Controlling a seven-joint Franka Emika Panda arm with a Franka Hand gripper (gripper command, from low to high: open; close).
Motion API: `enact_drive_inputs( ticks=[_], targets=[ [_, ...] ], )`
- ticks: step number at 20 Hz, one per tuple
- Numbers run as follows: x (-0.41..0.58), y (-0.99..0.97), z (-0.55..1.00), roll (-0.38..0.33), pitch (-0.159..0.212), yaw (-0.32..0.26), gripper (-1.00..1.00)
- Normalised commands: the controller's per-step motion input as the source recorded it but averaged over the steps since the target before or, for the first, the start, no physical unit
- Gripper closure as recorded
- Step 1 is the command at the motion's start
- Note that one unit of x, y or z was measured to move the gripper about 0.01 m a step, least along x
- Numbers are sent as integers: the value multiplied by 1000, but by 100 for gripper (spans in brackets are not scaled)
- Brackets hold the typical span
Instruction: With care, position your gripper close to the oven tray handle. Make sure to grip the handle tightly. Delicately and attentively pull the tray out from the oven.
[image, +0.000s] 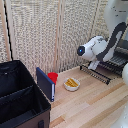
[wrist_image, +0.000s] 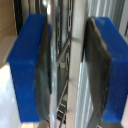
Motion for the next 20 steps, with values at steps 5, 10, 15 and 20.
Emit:
enact_drive_inputs(
  ticks=[5,10,15,20],
  targets=[
    [26,4,139,0,25,-61,-100],
    [7,18,298,0,28,-59,-100],
    [109,9,691,-1,46,-34,-100],
    [65,-14,389,37,43,-61,-100]
  ],
)
